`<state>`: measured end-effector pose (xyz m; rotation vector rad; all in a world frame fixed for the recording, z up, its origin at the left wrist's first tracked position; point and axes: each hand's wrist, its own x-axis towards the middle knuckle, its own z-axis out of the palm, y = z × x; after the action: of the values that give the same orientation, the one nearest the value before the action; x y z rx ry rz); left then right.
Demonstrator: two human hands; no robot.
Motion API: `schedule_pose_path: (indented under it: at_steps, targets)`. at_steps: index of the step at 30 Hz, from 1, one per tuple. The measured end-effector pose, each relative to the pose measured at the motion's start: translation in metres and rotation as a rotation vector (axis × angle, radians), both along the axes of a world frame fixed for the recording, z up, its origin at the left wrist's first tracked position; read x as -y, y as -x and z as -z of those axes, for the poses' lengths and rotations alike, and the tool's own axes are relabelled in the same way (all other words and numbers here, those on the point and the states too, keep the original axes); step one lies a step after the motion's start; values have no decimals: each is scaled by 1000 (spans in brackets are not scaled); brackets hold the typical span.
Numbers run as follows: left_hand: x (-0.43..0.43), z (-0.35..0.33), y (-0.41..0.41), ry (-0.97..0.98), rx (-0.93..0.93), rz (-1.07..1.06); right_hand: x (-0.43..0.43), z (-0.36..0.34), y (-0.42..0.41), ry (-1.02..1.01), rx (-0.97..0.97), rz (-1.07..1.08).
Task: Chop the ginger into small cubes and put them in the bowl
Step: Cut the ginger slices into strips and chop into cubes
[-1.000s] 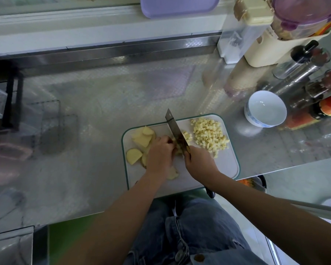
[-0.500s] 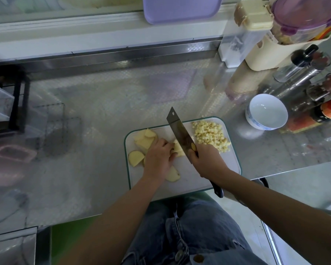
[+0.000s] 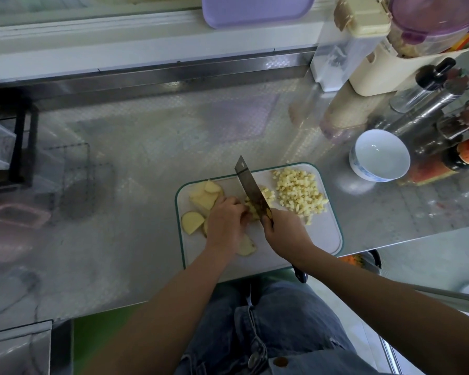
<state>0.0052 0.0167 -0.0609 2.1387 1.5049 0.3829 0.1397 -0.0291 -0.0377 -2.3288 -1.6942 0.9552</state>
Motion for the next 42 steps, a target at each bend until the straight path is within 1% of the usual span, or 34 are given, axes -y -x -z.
schedule_pose_path:
  at_steps: [7,14,18,21,25,29,33,42]
  targets:
    - [0,-1,-1,-6,-40,-5,-3,0,-3,-53,-31,48]
    - [1,-3,-1,7,-80,-22,-5,-21,-11,-73,-100,41]
    - [1,-3,-1,3,-74,-38,-1,-30,-11,1,-54,-30]
    - [1,-2,-2,14,-65,-45,-1,-30,-10,20,-65,-33]
    - [1,-3,-4,24,-45,-62,-3,-23,-7,16,-68,-36]
    - [1,-2,-4,22,-37,-65,-4,-8,0,-16,7,-61]
    - [1,-2,-3,14,-51,-54,-1,1,3,-28,18,-36]
    - [4,-2,2,10,-46,-44,-4,-11,-9,-98,-75,-8]
